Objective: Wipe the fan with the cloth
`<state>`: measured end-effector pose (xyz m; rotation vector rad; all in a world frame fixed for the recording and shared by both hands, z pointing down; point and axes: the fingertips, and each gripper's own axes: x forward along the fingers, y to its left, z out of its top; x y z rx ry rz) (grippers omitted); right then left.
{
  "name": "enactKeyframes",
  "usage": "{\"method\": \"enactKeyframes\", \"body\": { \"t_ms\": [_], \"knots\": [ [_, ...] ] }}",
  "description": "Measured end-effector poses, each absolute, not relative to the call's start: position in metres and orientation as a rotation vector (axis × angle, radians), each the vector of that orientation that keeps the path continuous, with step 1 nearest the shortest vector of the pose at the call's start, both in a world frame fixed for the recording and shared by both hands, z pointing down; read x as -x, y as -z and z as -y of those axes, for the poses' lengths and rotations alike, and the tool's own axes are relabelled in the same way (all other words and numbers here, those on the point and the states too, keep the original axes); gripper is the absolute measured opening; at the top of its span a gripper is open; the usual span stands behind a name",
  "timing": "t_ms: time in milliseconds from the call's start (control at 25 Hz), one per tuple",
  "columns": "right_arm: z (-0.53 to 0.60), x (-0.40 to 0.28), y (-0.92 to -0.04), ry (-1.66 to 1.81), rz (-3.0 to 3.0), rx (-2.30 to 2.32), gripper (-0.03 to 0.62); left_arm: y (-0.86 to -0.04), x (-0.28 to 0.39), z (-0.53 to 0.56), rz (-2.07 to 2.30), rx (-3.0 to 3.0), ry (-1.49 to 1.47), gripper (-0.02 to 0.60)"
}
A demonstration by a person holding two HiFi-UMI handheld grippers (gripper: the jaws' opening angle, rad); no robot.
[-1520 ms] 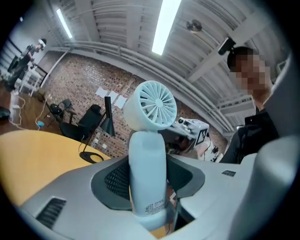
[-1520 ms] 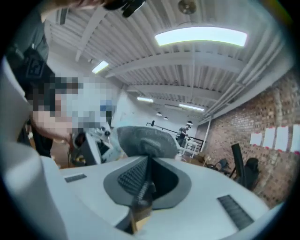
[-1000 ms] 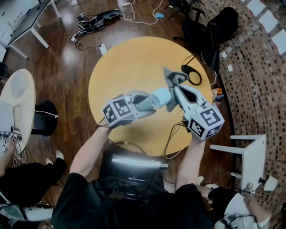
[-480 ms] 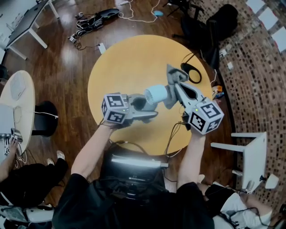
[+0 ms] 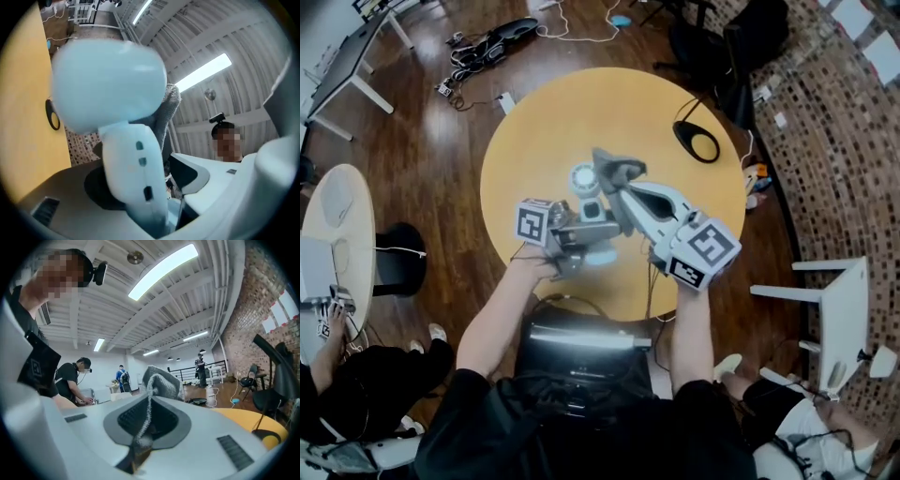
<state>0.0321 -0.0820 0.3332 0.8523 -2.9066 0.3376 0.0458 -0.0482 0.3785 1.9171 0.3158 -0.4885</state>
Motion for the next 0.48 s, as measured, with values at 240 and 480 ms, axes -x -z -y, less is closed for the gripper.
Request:
{"method": "enactKeyframes", "body": {
  "t_ms": [240,480],
  "knots": [
    [0.084,-0.03,-0.353,-0.457,2.881,-0.848,0.025,-0.381,-0.041,0.051,-0.308,-1.907,0.526,0.305],
    [0.07,-0.012,-0.368,-0.525,2.897,-0.651,0.025,-0.388,-0.051,0.029,-0.368,-2.103,0.307,0.356]
  ]
}}
